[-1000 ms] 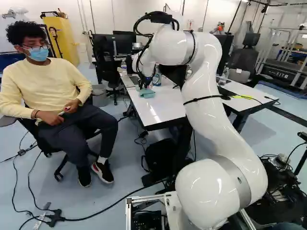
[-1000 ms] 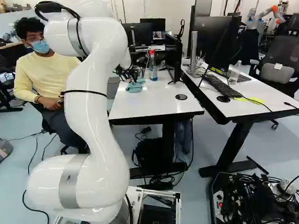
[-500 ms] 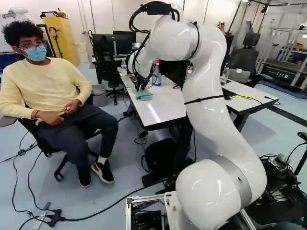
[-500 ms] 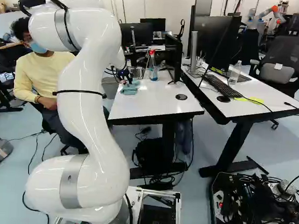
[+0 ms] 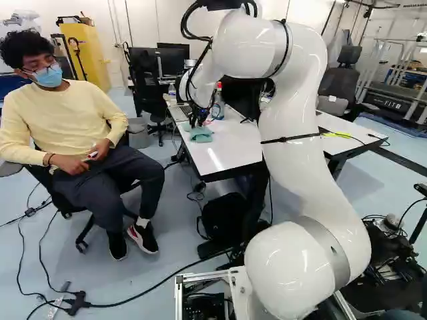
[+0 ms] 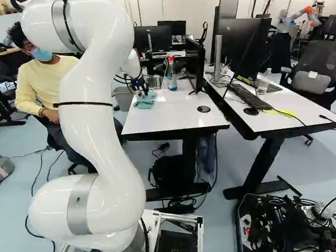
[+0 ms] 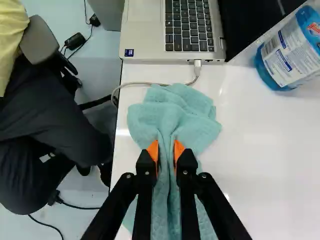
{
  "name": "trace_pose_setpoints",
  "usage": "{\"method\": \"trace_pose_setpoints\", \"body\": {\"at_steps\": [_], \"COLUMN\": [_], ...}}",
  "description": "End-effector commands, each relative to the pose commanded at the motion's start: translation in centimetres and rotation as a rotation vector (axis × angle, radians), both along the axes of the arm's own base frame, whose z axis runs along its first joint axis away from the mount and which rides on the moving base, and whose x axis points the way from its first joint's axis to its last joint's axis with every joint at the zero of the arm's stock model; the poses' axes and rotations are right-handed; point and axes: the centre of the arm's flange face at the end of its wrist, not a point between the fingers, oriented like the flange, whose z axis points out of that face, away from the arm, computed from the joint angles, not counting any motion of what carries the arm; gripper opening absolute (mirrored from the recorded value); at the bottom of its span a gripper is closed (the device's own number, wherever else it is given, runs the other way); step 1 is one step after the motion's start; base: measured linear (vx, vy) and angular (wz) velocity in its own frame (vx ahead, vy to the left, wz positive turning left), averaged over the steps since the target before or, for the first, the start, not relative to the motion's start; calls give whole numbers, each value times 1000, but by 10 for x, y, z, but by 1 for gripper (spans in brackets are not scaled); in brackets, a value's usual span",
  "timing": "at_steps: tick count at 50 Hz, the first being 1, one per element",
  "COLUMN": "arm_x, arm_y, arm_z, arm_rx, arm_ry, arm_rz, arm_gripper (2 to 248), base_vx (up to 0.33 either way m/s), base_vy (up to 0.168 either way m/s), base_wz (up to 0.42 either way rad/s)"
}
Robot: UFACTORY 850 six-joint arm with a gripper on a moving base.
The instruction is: Clean the table with the green towel
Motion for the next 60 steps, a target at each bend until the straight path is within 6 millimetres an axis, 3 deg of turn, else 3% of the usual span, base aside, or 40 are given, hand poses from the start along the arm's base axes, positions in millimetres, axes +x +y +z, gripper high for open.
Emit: {"method": "trace_pose_setpoints", "body": {"at_steps": [15,45,60], "arm_x": [-19,-92,-128], "arm_y": [-1,-7,-23], "arm_z": [21,60,78], "arm_rx": [2,-16,-24], "arm_ry": [-8,57,86], "arm_rz": [4,19,4], "arm_gripper": [56,56,56], "base_vx": [0,0,0], "base_vy": [0,0,0], "base_wz": [0,0,0]}}
